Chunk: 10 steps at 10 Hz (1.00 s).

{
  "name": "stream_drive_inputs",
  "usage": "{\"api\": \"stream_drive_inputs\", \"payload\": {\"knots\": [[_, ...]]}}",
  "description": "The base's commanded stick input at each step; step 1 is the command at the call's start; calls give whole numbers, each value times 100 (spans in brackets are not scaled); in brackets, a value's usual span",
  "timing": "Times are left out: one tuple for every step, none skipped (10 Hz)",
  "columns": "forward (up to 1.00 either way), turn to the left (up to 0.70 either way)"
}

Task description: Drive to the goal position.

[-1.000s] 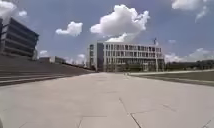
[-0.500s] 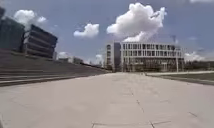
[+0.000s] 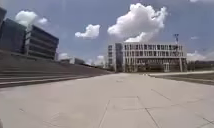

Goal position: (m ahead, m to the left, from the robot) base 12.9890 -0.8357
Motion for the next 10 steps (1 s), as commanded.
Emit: {"api": "stream_drive_inputs", "payload": {"knots": [[0,0],[37,0],[50,0],[50,0],[50,0],[50,0],[50,0],[50,0],[50,0],[50,0]]}}
